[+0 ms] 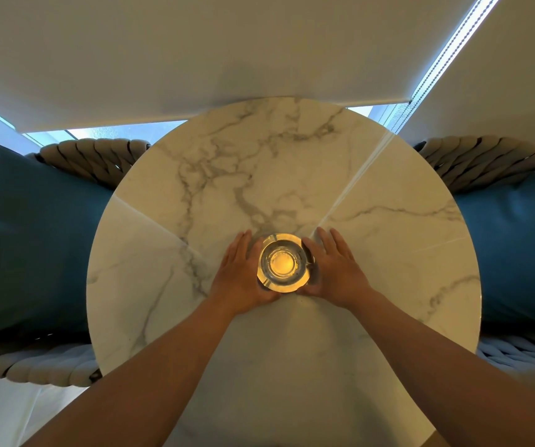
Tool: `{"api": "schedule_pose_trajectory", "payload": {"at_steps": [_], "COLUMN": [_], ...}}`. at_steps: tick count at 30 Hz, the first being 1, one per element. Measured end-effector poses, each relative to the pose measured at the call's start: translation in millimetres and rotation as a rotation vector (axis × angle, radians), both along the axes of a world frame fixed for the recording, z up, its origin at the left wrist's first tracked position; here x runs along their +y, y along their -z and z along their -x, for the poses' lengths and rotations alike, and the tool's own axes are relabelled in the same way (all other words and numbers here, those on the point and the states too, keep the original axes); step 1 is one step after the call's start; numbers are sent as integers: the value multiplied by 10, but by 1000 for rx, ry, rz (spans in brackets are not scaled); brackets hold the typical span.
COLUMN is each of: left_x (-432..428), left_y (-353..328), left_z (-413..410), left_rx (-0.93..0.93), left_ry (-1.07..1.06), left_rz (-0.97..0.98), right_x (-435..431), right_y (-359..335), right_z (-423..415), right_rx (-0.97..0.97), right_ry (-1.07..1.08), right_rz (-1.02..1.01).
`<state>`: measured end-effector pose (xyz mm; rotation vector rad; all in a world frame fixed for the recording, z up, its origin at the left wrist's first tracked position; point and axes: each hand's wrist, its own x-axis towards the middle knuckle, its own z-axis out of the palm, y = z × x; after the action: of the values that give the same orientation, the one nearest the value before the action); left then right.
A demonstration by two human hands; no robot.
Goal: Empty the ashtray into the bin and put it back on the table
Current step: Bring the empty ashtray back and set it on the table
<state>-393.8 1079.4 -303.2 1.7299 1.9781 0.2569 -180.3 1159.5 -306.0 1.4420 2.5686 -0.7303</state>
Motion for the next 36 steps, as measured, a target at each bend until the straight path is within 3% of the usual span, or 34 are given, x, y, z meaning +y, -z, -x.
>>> {"api": "schedule_pose_trajectory", "payload": {"at_steps": [29,36], "left_x": [-97,-4], "left_y": [-55,16], "left_z": [-164,-49], "left_rx": [-31,16], "left_ry": [-150,-48], "left_rz": [1,-3], "right_x": [248,79], "right_y": [-110,-79], "right_z": [7,-9], "right_rx": [-42,-41], "right_ry": [-84,-80], "right_rz": [43,42]}}
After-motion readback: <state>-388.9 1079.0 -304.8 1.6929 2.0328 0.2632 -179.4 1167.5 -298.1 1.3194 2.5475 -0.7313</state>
